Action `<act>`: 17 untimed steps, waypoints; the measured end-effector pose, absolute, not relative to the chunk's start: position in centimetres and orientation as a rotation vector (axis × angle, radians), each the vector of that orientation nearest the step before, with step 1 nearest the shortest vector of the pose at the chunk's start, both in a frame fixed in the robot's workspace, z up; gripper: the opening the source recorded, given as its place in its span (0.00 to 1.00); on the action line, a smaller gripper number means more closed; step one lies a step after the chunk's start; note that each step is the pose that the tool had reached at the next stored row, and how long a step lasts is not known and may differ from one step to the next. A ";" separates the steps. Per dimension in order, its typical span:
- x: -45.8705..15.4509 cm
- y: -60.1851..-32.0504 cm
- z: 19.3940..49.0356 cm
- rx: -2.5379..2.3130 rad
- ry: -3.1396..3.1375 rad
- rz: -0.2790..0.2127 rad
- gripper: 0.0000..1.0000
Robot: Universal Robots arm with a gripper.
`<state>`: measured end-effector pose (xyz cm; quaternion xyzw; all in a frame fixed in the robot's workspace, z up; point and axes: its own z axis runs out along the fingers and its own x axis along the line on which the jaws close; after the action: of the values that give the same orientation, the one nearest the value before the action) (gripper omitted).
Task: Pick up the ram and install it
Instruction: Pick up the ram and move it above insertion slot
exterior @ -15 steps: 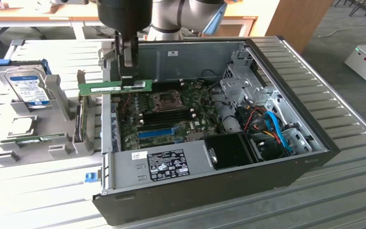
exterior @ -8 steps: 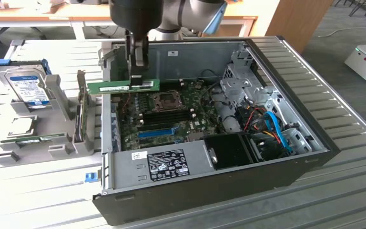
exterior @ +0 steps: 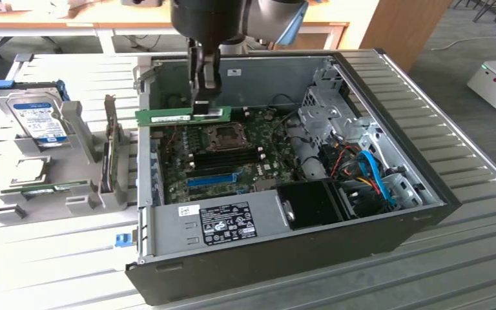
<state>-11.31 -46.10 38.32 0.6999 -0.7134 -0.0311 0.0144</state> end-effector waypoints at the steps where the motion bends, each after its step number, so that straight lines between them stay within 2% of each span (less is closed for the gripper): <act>1: -11.0 -46.1 38.3 2.179 -2.221 -0.097 0.12; 17: -6.5 -46.1 38.3 2.176 -2.218 -0.103 0.12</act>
<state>-6.55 -46.10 38.32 0.6998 -0.7134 -0.0330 0.0163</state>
